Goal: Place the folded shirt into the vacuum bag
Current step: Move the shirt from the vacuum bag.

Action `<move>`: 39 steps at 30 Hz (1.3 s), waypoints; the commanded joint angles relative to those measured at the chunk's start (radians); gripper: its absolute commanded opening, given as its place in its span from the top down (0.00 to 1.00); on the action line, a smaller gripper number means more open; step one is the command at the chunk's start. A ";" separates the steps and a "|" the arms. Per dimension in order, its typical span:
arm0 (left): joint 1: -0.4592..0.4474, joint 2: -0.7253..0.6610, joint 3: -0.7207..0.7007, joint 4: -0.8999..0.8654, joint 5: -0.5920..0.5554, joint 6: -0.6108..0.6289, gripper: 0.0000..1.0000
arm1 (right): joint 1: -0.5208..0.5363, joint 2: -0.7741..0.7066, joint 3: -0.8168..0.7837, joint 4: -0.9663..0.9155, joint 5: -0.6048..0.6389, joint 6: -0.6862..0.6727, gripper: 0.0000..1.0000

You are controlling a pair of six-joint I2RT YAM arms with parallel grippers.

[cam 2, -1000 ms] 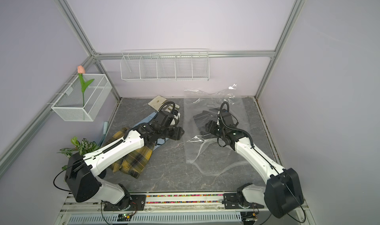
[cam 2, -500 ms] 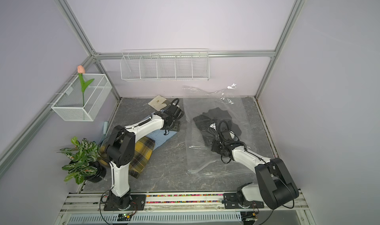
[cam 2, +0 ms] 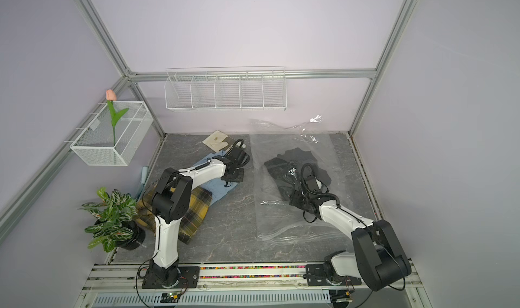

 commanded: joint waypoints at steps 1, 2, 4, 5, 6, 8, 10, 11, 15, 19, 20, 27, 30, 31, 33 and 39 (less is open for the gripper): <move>0.013 -0.018 -0.039 0.067 0.120 0.063 0.89 | -0.003 -0.033 0.026 -0.008 -0.023 -0.005 0.35; 0.015 -0.038 -0.037 0.078 0.136 0.083 0.95 | 0.000 -0.033 0.025 -0.004 -0.031 -0.005 0.35; 0.023 -0.078 -0.021 0.068 0.157 0.114 1.00 | 0.006 -0.028 0.028 -0.005 -0.047 -0.014 0.35; 0.027 -0.104 -0.013 0.057 0.162 0.130 1.00 | 0.010 -0.024 0.031 -0.007 -0.057 -0.015 0.35; 0.027 -0.131 -0.014 0.052 0.164 0.146 1.00 | 0.015 -0.022 0.032 -0.005 -0.067 -0.016 0.35; 0.027 -0.196 -0.015 0.039 0.168 0.168 1.00 | 0.043 -0.022 0.034 0.000 -0.081 -0.011 0.35; 0.027 -0.249 -0.014 0.021 0.181 0.182 1.00 | 0.083 -0.022 0.046 0.007 -0.085 -0.011 0.35; 0.028 -0.277 -0.014 0.015 0.191 0.186 1.00 | 0.105 -0.017 0.052 0.013 -0.084 -0.006 0.35; 0.026 -0.357 -0.023 0.015 0.289 0.215 1.00 | 0.176 0.056 0.077 0.071 -0.103 0.035 0.35; 0.004 -0.405 -0.015 0.027 0.357 0.202 1.00 | 0.231 0.166 0.107 0.127 -0.088 0.076 0.35; -0.006 -0.414 -0.013 0.032 0.373 0.204 1.00 | 0.238 0.198 0.103 0.157 -0.083 0.098 0.35; -0.141 -0.401 0.000 0.056 0.464 0.188 1.00 | 0.203 0.352 0.058 0.366 -0.197 0.270 0.37; -0.195 -0.398 -0.059 0.088 0.488 0.158 1.00 | 0.129 0.265 0.002 0.457 -0.277 0.362 0.37; -0.202 -0.402 -0.095 0.111 0.496 0.141 1.00 | 0.105 0.229 -0.005 0.454 -0.295 0.374 0.36; -0.203 -0.414 -0.174 0.175 0.528 0.096 1.00 | 0.044 0.157 -0.001 0.424 -0.348 0.380 0.34; -0.203 -0.485 -0.297 0.236 0.570 0.033 0.73 | -0.035 0.143 0.087 0.281 -0.486 0.297 0.29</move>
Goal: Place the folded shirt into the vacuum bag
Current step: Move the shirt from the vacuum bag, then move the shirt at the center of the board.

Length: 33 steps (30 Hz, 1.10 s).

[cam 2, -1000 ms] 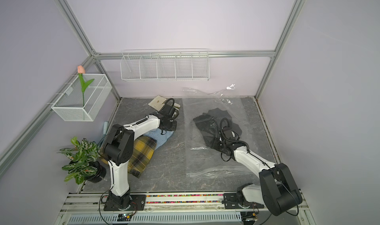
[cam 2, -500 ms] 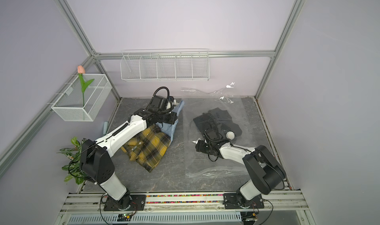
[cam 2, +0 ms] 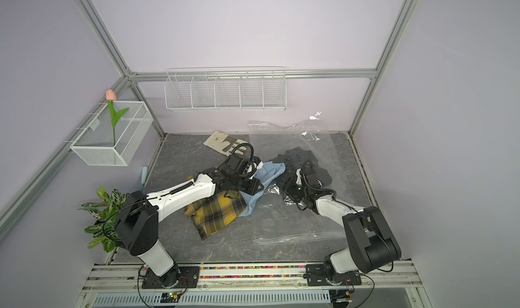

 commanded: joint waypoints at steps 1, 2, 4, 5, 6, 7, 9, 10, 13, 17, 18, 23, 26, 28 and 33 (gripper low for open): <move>0.010 -0.100 -0.040 0.060 0.028 -0.053 0.70 | -0.004 0.010 0.037 -0.079 -0.116 -0.024 0.28; 0.020 -0.130 -0.060 0.058 0.025 -0.064 0.66 | -0.007 0.012 0.036 -0.080 -0.126 -0.022 0.27; 0.044 -0.186 -0.108 0.075 0.030 -0.093 0.61 | -0.008 0.001 0.030 -0.069 -0.133 -0.019 0.26; 0.057 -0.214 -0.135 0.090 0.034 -0.110 0.59 | -0.008 -0.003 0.033 -0.072 -0.142 -0.019 0.24; 0.070 -0.235 -0.162 0.107 0.042 -0.124 0.57 | -0.009 -0.007 0.037 -0.075 -0.149 -0.019 0.23; 0.078 -0.252 -0.185 0.127 0.045 -0.140 0.56 | -0.005 -0.009 0.042 -0.081 -0.150 -0.017 0.22; 0.094 -0.261 -0.215 0.145 0.032 -0.170 0.55 | 0.003 -0.003 0.048 -0.080 -0.150 -0.006 0.20; 0.098 -0.253 -0.222 0.150 0.026 -0.171 0.55 | 0.009 0.004 0.049 -0.077 -0.151 0.000 0.19; 0.113 -0.201 -0.228 0.160 -0.013 -0.164 0.56 | 0.033 0.022 0.069 -0.073 -0.150 0.016 0.16; 0.118 -0.076 -0.162 0.136 -0.041 -0.154 0.57 | 0.094 0.076 0.149 -0.238 -0.038 -0.064 0.16; 0.116 -0.050 -0.147 0.133 -0.037 -0.154 0.58 | 0.100 0.101 0.174 -0.303 -0.004 -0.095 0.17; 0.108 0.012 -0.160 0.144 -0.051 -0.160 0.62 | 0.122 0.112 0.256 -0.515 0.185 -0.260 0.16; 0.110 0.042 -0.185 0.130 -0.063 -0.167 0.65 | 0.126 0.140 0.321 -0.622 0.217 -0.357 0.14; 0.112 0.050 -0.198 0.117 -0.079 -0.173 0.66 | 0.130 0.181 0.348 -0.653 0.194 -0.386 0.14; 0.119 0.040 -0.220 0.109 -0.096 -0.189 0.68 | 0.173 0.280 0.386 -0.564 0.123 -0.356 0.18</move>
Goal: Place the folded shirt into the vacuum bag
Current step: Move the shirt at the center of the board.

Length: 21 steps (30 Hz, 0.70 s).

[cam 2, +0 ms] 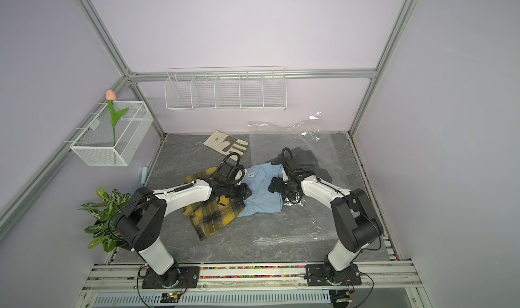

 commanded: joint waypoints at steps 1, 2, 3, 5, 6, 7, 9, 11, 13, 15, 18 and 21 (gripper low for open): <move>0.012 0.004 -0.025 -0.019 -0.031 -0.031 0.69 | 0.034 0.078 0.036 -0.009 -0.036 -0.020 0.19; 0.020 0.004 -0.034 -0.019 -0.033 -0.038 0.70 | 0.036 0.099 0.040 0.012 -0.044 -0.003 0.22; 0.028 0.003 -0.043 -0.020 -0.037 -0.043 0.70 | 0.035 0.112 0.040 0.030 -0.043 0.011 0.26; 0.043 -0.003 -0.062 -0.022 -0.038 -0.053 0.71 | 0.035 0.126 0.042 0.050 -0.036 0.022 0.35; 0.051 -0.009 -0.076 -0.024 -0.042 -0.057 0.71 | 0.036 0.128 0.043 0.055 -0.034 0.021 0.44; 0.060 -0.013 -0.085 -0.029 -0.047 -0.060 0.71 | 0.036 0.127 0.045 0.057 -0.032 0.019 0.50; 0.080 -0.024 -0.098 -0.051 -0.060 -0.060 0.71 | 0.033 0.110 0.043 0.060 -0.033 0.009 0.68; 0.102 -0.039 -0.106 -0.085 -0.086 -0.051 0.71 | 0.026 0.078 0.032 0.062 -0.034 0.004 0.81; 0.131 -0.061 -0.108 -0.140 -0.126 -0.031 0.71 | 0.020 0.037 0.020 0.053 -0.021 -0.006 0.92; 0.171 -0.097 -0.108 -0.194 -0.161 -0.012 0.71 | 0.004 -0.009 0.002 0.031 0.007 -0.017 0.93; 0.214 -0.148 -0.101 -0.252 -0.199 -0.005 0.71 | -0.034 -0.070 -0.044 0.037 0.009 -0.008 0.93; 0.226 -0.167 -0.089 -0.300 -0.240 -0.005 0.71 | -0.076 -0.131 -0.082 0.045 0.012 -0.001 0.94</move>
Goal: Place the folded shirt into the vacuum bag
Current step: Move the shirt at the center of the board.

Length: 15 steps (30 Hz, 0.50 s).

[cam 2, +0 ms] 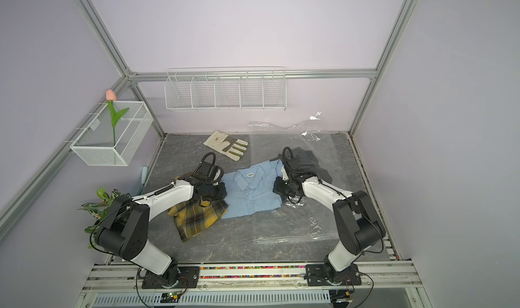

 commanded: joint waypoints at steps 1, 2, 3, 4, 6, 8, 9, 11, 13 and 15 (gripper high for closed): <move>0.009 -0.015 0.012 -0.125 -0.116 0.006 0.71 | -0.058 -0.072 -0.053 -0.006 0.041 -0.005 0.93; 0.013 -0.006 0.011 -0.141 -0.150 0.003 0.71 | -0.074 -0.091 -0.066 -0.006 0.042 -0.005 0.93; 0.018 0.006 0.012 -0.157 -0.176 -0.002 0.71 | -0.089 -0.105 -0.072 -0.010 0.039 -0.008 0.93; 0.023 0.020 0.017 -0.170 -0.193 -0.002 0.71 | -0.105 -0.118 -0.073 -0.017 0.038 -0.013 0.93; 0.024 0.037 0.026 -0.172 -0.202 -0.006 0.71 | -0.131 -0.140 -0.124 -0.015 0.028 -0.020 0.93; 0.023 0.035 0.039 -0.150 -0.157 -0.012 0.71 | -0.136 -0.143 -0.149 0.017 -0.009 -0.033 0.93; 0.021 0.025 0.042 -0.135 -0.125 -0.018 0.70 | -0.136 -0.134 -0.153 0.029 -0.039 -0.035 0.91; 0.002 -0.010 0.050 -0.089 -0.039 -0.038 0.66 | -0.132 -0.117 -0.168 0.068 -0.101 -0.019 0.72; -0.017 -0.038 0.044 -0.031 0.049 -0.075 0.60 | -0.122 -0.120 -0.181 0.086 -0.100 -0.006 0.57; -0.040 -0.046 0.024 0.032 0.104 -0.115 0.53 | -0.105 -0.125 -0.185 0.087 -0.070 -0.004 0.51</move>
